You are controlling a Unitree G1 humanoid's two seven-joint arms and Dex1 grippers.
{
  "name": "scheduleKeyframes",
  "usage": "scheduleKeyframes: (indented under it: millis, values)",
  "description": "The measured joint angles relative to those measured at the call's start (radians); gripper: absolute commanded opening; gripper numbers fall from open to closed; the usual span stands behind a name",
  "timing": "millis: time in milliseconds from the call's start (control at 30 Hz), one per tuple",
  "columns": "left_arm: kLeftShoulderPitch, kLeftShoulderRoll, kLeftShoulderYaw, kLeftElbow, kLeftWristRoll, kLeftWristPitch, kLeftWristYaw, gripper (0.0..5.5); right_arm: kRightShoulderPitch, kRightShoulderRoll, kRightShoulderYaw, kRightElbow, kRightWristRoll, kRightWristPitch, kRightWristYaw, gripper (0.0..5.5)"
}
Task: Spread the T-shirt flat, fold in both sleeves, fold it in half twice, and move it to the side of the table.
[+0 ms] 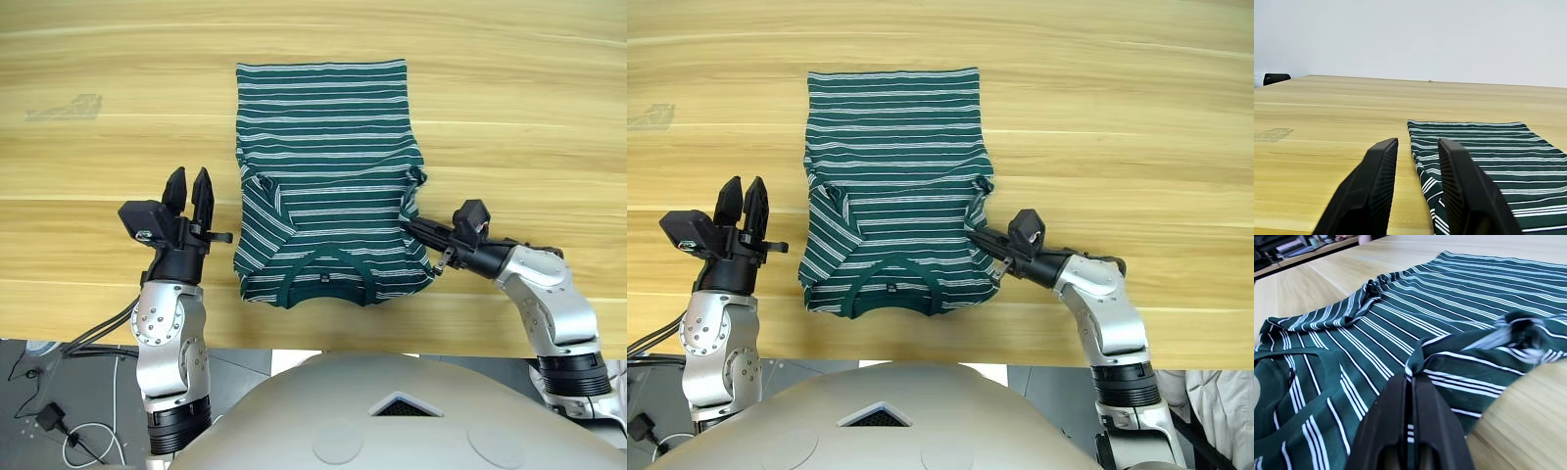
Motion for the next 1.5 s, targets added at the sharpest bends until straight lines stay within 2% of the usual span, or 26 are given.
scheduleKeyframes:
  millis: [333,500,667,767,867,933,1000,1100,1167,1333,1500]
  values:
    - [-0.001,0.002,-0.013,0.0,0.005,0.001,-0.002,1.54,-0.028,0.027,0.074,0.048,-0.096,-0.053,-0.026,0.02]
    - [-0.001,0.003,-0.02,0.0,0.015,0.001,-0.003,1.54,-0.029,0.028,0.076,0.065,-0.102,-0.082,-0.029,0.96]
    - [-0.003,0.005,-0.021,0.004,0.031,0.001,-0.005,1.54,-0.02,0.028,0.063,0.021,0.015,-0.039,0.035,1.74]
    - [-0.005,0.009,-0.022,0.021,0.032,0.001,-0.024,1.54,0.008,0.019,0.064,-0.01,0.069,-0.023,0.093,2.44]
    - [-0.03,0.057,-0.04,0.025,0.077,0.0,-0.057,1.54,0.02,0.007,0.062,-0.019,0.078,-0.023,0.117,2.91]
    - [-0.06,0.115,-0.03,0.025,0.108,-0.003,-0.081,1.54,0.006,0.019,0.021,-0.008,0.078,-0.056,0.1,3.34]
    - [-0.081,0.19,0.011,0.033,0.179,-0.046,-0.092,1.54,-0.061,0.037,-0.066,0.03,0.065,-0.152,0.04,3.66]
    - [-0.089,0.368,0.084,0.103,0.417,-0.196,-0.069,1.54,-0.189,0.033,-0.194,0.106,-0.033,-0.368,-0.082,4.24]
    - [-0.08,0.47,0.102,0.166,0.555,-0.315,-0.042,1.54,-0.213,-0.009,-0.211,0.174,-0.153,-0.573,-0.118,4.58]
    - [-0.048,0.638,0.113,0.285,0.743,-0.546,0.002,1.54,-0.233,-0.135,-0.209,0.354,-0.446,-1.015,-0.2,5.38]
    - [0.014,0.767,0.094,0.365,0.899,-0.79,0.02,1.54,-0.267,-0.276,-0.183,0.554,-0.817,-1.454,-0.272,5.38]
